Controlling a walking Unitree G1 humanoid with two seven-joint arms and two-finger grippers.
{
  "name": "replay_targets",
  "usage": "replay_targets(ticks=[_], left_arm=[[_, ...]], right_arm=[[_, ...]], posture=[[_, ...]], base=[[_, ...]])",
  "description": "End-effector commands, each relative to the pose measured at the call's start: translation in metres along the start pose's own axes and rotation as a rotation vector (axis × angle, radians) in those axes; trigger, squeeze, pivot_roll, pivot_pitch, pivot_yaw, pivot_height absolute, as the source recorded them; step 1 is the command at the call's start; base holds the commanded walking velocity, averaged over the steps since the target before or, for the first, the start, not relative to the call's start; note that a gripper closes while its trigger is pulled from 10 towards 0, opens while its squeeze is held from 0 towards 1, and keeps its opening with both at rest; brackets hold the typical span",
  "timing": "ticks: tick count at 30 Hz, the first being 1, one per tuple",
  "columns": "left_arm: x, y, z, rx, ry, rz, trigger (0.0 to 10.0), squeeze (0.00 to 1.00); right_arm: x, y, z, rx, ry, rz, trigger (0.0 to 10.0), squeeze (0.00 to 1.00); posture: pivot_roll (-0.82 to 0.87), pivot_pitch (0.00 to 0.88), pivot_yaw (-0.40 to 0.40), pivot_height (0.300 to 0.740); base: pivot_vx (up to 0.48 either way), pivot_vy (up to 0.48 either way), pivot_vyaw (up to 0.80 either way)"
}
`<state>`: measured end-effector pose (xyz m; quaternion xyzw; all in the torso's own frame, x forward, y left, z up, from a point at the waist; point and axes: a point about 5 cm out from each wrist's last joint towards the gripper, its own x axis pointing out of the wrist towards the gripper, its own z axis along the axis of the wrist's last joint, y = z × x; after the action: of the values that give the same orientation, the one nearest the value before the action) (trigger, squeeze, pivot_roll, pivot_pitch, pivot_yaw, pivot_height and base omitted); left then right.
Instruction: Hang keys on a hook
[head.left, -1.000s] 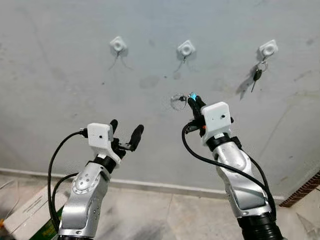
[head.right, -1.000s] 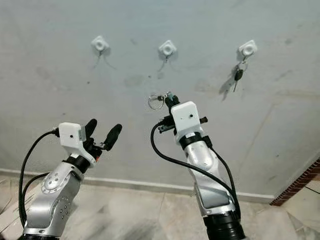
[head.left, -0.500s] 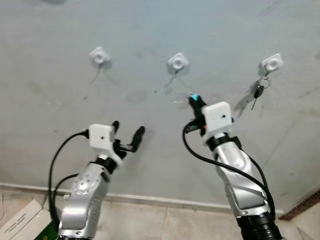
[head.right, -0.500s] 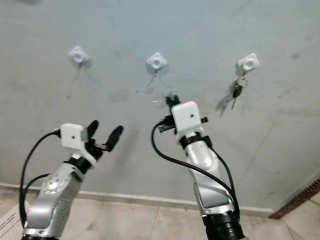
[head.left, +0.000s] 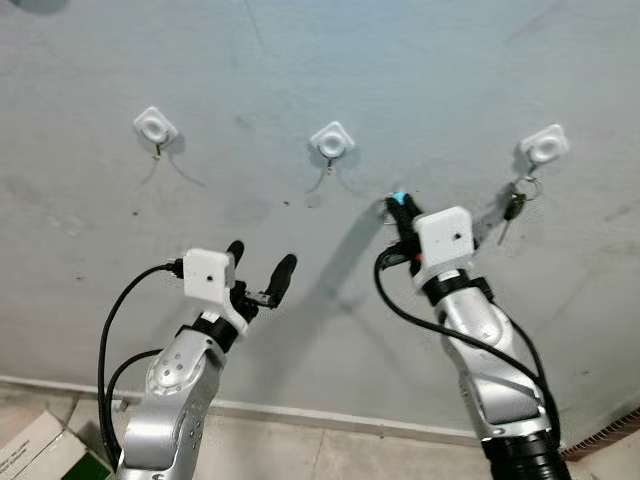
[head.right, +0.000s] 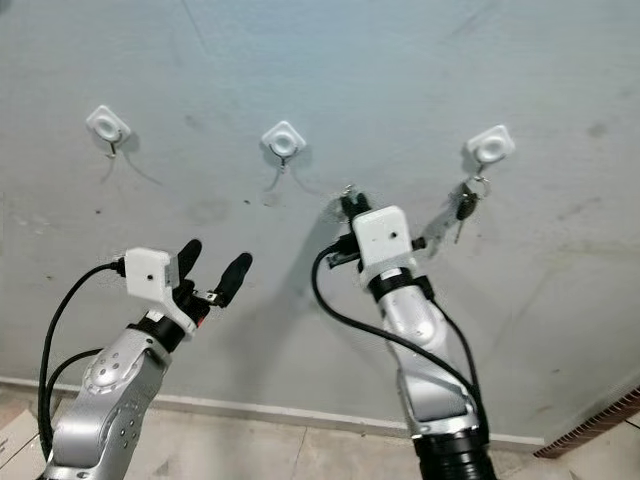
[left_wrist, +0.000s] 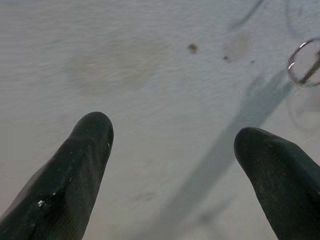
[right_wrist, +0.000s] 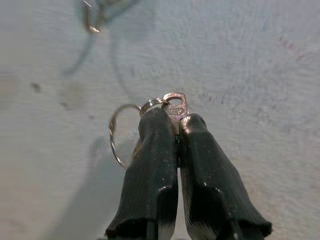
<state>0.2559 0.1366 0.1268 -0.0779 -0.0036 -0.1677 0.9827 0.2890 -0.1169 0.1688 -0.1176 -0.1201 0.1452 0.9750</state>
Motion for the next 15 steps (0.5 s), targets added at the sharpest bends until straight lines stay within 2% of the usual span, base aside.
replay_targets(ticks=[1, 5, 7, 10, 15], left_arm=[[-0.007, 0.003, 0.003, 0.020, 0.008, 0.012, 10.0, 0.00], [-0.014, 0.004, 0.001, 0.024, 0.018, 0.018, 10.0, 0.00], [-0.026, 0.008, -0.001, 0.034, 0.041, 0.028, 10.0, 0.00], [-0.033, 0.009, -0.002, 0.040, 0.054, 0.033, 10.0, 0.00], [-0.033, 0.007, 0.003, 0.039, 0.047, 0.034, 10.0, 0.00]], right_arm=[[-0.009, -0.007, 0.006, -0.010, -0.010, -0.001, 10.0, 0.00], [-0.017, -0.011, 0.004, -0.018, 0.006, -0.004, 10.0, 0.00], [-0.034, -0.019, -0.003, -0.040, 0.053, -0.007, 10.0, 0.00], [-0.043, -0.023, -0.006, -0.051, 0.077, -0.006, 10.0, 0.00], [-0.041, -0.020, 0.000, -0.043, 0.072, 0.018, 10.0, 0.00]], posture=[[0.04, 0.041, 0.027, 0.740], [0.03, 0.049, 0.027, 0.740], [0.03, 0.053, 0.028, 0.740], [0.04, 0.056, 0.028, 0.740], [0.04, 0.056, 0.028, 0.740]], base=[[0.000, 0.000, 0.00], [0.000, 0.000, 0.00], [0.000, 0.000, 0.00], [0.000, 0.000, 0.00], [0.000, 0.000, 0.00]])
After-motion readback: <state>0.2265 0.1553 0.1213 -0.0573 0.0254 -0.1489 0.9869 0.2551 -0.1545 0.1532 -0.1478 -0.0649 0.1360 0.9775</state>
